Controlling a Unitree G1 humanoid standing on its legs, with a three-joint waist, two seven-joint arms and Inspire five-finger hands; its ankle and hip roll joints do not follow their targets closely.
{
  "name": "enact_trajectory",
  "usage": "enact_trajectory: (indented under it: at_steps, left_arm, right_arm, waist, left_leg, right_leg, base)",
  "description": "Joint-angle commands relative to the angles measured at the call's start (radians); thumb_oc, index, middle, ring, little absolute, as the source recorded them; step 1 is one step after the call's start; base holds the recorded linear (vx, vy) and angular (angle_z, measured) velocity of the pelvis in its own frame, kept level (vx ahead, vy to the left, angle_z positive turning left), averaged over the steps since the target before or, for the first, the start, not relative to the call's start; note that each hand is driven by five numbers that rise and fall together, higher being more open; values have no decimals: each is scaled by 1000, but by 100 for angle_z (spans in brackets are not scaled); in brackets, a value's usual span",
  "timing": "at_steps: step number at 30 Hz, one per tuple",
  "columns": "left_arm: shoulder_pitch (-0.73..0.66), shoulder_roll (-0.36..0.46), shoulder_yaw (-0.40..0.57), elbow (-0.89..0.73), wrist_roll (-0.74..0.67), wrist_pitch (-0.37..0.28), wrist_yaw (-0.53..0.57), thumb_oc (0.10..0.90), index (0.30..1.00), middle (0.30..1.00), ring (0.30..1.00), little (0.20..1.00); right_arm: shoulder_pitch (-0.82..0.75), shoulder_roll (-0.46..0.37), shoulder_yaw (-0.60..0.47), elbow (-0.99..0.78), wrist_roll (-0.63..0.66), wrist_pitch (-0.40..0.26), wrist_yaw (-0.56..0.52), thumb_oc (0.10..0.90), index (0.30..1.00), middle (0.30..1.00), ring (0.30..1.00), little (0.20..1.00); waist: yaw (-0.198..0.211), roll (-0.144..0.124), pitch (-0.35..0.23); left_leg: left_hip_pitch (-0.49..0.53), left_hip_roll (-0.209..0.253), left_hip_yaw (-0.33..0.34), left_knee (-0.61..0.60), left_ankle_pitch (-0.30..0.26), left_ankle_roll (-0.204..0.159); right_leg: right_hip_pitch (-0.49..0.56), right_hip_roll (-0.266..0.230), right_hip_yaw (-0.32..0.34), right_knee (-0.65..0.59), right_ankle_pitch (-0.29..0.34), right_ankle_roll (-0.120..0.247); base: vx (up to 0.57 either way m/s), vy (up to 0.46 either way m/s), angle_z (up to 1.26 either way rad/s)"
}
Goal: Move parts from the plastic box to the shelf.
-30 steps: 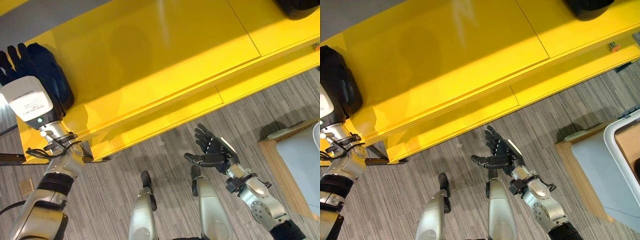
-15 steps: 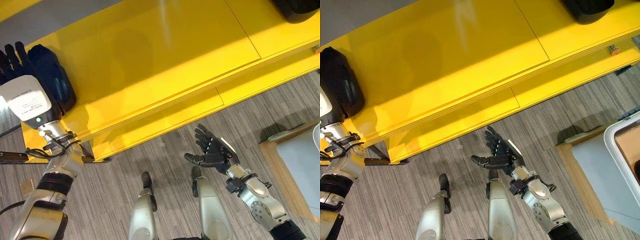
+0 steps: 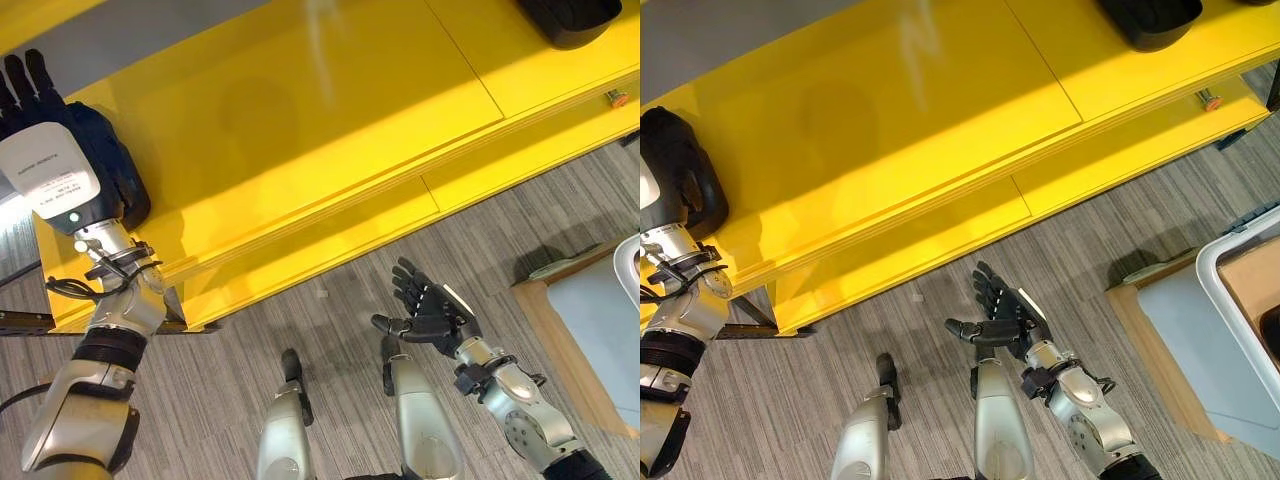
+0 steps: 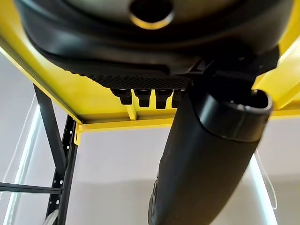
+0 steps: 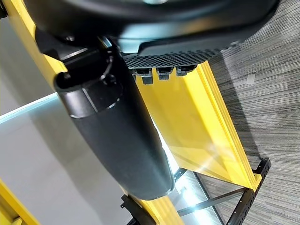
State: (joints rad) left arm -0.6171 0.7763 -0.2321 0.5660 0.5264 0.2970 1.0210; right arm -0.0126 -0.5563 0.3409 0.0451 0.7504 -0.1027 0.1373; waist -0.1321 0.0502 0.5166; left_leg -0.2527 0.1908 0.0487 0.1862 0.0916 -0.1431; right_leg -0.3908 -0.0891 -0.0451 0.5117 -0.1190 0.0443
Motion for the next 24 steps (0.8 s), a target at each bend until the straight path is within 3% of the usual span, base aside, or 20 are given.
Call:
enact_trajectory:
  at_steps: [1,7,11,12,13,14,17,18,21,24]
  left_arm:
    - [36,101,88,-100,64,-53,106,900,1000,1000,1000,1000]
    - [271,39,174,-235,108,-182,82,900,1000,1000,1000,1000]
    - [402,-19,171,-332,117,-277,15,900,1000,1000,1000,1000]
    - [454,-55,159,-367,127,-336,-28,900,1000,1000,1000,1000]
    - [464,-61,156,-377,124,-348,-47,900,1000,1000,1000,1000]
    - [510,-94,132,-426,81,-425,-134,900,1000,1000,1000,1000]
    - [555,-133,103,-491,85,-491,-239,900,1000,1000,1000,1000]
    - [596,-163,77,-542,37,-553,-330,900,1000,1000,1000,1000]
    - [634,-183,52,-592,62,-598,-377,900,1000,1000,1000,1000]
    - [673,-197,30,-613,-58,-640,-443,900,1000,1000,1000,1000]
  right_arm:
    - [14,66,-26,-108,28,-93,70,900,1000,1000,1000,1000]
    - [75,88,-52,-118,25,-100,108,900,1000,1000,1000,1000]
    - [103,104,-57,-117,34,-104,124,900,1000,1000,1000,1000]
    - [108,112,-54,-110,31,-116,127,900,1000,1000,1000,1000]
    - [109,113,-55,-109,30,-121,129,900,1000,1000,1000,1000]
    - [107,121,-56,-109,26,-134,129,900,1000,1000,1000,1000]
    - [94,128,-56,-103,26,-149,129,900,1000,1000,1000,1000]
    - [74,133,-53,-98,24,-156,116,900,1000,1000,1000,1000]
    - [46,138,-52,-82,25,-165,104,900,1000,1000,1000,1000]
    - [7,140,-51,-48,21,-190,81,900,1000,1000,1000,1000]
  waist:
    - [-2,-41,-91]
    - [36,-35,-152]
    - [62,-30,-199]
    - [75,-28,-219]
    - [78,-28,-222]
    - [93,-27,-238]
    - [109,-28,-251]
    - [126,-29,-262]
    - [144,-32,-273]
    - [164,-37,-293]
  left_leg:
    - [-61,-53,76,6,7,54]
    - [19,-57,62,-56,7,52]
    - [75,-60,52,-107,11,50]
    - [92,-61,46,-125,14,48]
    - [96,-61,45,-129,15,48]
    - [110,-62,37,-146,18,47]
    - [126,-61,28,-166,22,46]
    - [142,-56,19,-186,28,43]
    - [157,-50,9,-208,36,38]
    - [184,-34,2,-247,51,29]
  right_leg:
    - [137,9,-78,-103,-43,-15]
    - [243,-4,-109,-175,-44,1]
    - [314,-13,-137,-233,-38,11]
    - [342,-14,-148,-257,-34,13]
    - [348,-14,-151,-262,-33,13]
    - [372,-16,-163,-286,-26,15]
    - [399,-15,-174,-311,-19,15]
    - [429,-14,-185,-339,-11,13]
    - [456,-13,-194,-372,1,12]
    - [496,-9,-198,-434,28,14]
  base:
    - [30,-22,4]
    - [46,-21,4]
    - [56,-29,9]
    - [23,-29,15]
    - [2,-61,14]
    - [-31,-66,10]
    - [-31,-75,18]
    - [-34,-85,19]
    - [-32,-69,11]
    - [-27,-44,8]
